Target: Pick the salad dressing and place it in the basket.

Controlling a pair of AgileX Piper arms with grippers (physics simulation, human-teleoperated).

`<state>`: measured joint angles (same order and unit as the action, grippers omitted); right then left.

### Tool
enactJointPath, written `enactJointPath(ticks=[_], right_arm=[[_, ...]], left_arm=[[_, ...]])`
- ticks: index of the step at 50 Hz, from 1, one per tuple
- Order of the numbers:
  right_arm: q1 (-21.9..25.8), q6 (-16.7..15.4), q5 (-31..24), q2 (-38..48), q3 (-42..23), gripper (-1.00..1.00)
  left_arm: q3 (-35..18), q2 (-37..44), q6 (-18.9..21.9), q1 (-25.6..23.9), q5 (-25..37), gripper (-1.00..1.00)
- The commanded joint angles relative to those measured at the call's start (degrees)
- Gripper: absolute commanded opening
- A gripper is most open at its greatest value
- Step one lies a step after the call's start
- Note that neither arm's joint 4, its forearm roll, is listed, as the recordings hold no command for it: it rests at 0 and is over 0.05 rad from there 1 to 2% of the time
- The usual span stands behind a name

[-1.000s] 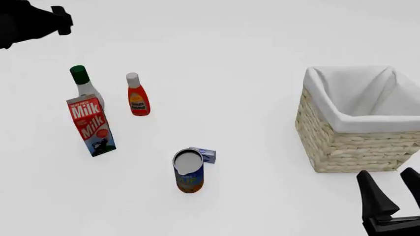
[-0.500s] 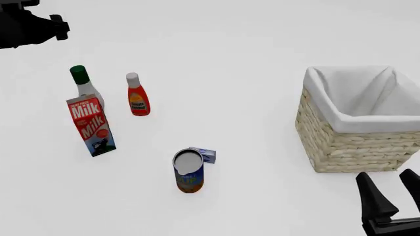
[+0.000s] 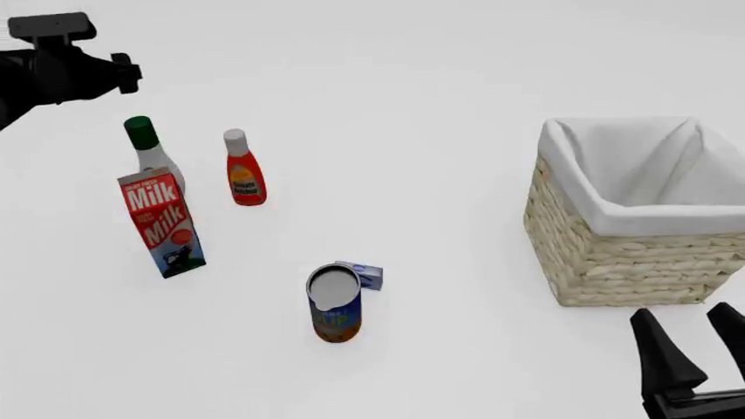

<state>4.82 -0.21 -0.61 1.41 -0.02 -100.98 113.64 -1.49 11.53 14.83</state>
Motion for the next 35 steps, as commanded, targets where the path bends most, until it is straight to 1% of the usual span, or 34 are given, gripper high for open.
enactJointPath(ticks=[1,6,13,23,35], right_arm=[[0.2,0.0,-0.9,-0.7,0.0,1.0],[0.1,0.0,-0.9,-0.7,0.0,1.0],[0.3,-0.1,-0.6,-0.3,0.0,1.0],[0.4,0.0,-0.5,-0.2,0.0,1.0],[0.7,-0.1,-0.2,0.2,0.0,1.0]], left_arm=[[-0.7,2.6,0.7,-0.4,-0.4,1.0],[-0.9,3.4,0.4,-0.5,-0.6,1.0],[0.5,3.5,-0.2,-1.3,-1.5,1.0],[1.1,4.1,-0.7,-1.8,-2.1,1.0],[1.3,5.1,-0.5,-1.8,-2.7,1.0]])
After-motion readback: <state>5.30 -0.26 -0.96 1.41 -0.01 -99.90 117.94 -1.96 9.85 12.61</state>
